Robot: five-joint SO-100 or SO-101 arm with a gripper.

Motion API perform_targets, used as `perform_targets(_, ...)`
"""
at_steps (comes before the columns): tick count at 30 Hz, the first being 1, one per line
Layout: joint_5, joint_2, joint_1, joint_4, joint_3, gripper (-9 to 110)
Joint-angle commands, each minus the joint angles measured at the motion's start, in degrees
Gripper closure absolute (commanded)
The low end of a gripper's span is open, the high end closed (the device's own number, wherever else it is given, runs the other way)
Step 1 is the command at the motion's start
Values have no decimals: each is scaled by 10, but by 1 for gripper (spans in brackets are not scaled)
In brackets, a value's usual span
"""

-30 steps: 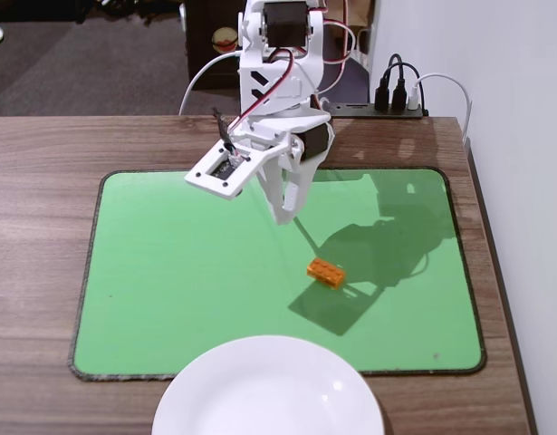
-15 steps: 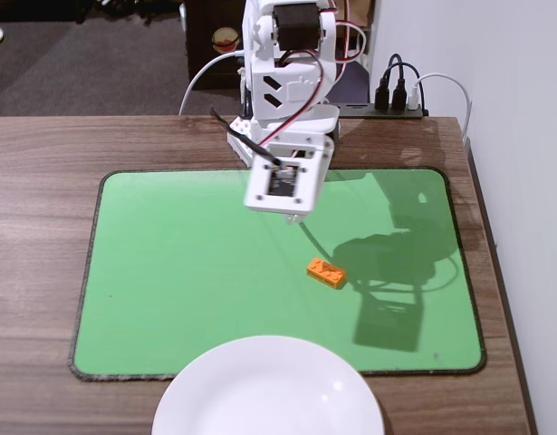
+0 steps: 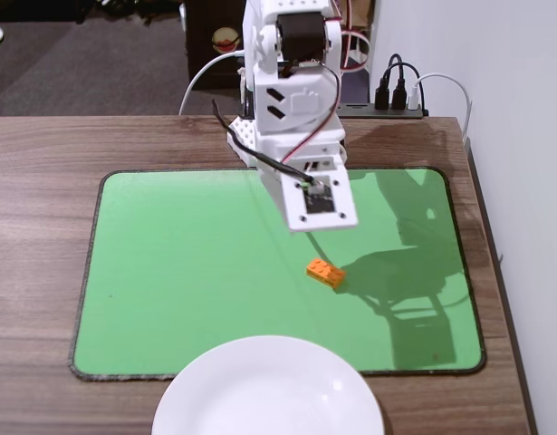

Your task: Grasp a lego block and put it on the plate.

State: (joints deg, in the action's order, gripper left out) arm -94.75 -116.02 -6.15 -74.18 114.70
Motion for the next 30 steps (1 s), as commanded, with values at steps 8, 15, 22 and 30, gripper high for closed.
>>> perform_targets(8, -137, 33, -23, -102, -85, 101)
perform_targets(15, -221, 85, -28, -183, -137, 100)
perform_targets(22, -269, 109, -13, -183, -171, 98)
perform_targets(30, -298, 91, -1, -174, -185, 63)
